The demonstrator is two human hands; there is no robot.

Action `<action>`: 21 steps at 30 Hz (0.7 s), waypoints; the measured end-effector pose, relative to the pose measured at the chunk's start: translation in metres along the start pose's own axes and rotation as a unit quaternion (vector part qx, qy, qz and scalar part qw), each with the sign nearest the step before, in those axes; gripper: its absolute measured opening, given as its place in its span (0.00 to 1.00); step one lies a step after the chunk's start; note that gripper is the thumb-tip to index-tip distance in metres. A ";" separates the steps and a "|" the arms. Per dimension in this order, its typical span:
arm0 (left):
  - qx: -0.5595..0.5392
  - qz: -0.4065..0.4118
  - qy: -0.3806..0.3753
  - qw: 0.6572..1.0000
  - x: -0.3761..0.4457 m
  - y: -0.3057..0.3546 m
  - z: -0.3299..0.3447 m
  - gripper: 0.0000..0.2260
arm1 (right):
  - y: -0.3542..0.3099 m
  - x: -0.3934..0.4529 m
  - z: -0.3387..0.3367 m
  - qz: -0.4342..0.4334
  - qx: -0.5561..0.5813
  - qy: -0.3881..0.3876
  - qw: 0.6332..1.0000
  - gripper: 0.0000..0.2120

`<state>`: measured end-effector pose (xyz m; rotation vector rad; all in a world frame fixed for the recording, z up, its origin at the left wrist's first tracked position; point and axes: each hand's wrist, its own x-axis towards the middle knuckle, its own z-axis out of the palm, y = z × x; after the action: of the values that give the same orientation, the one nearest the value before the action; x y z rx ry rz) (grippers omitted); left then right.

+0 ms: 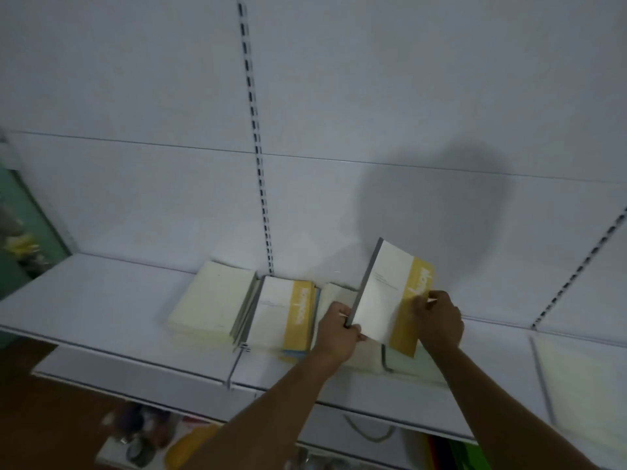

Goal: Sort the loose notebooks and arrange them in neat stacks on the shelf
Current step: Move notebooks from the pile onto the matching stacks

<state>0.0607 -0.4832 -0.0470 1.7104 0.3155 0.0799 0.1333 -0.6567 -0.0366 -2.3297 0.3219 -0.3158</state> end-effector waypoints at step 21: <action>0.299 -0.025 0.123 0.946 0.012 -0.081 -0.193 0.13 | -0.126 -0.075 0.172 -0.091 -0.123 -0.215 0.964 0.22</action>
<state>0.0138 -0.2842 -0.0958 2.2993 0.6139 0.1745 0.1345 -0.4340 -0.0748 -2.5987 -0.0738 0.1577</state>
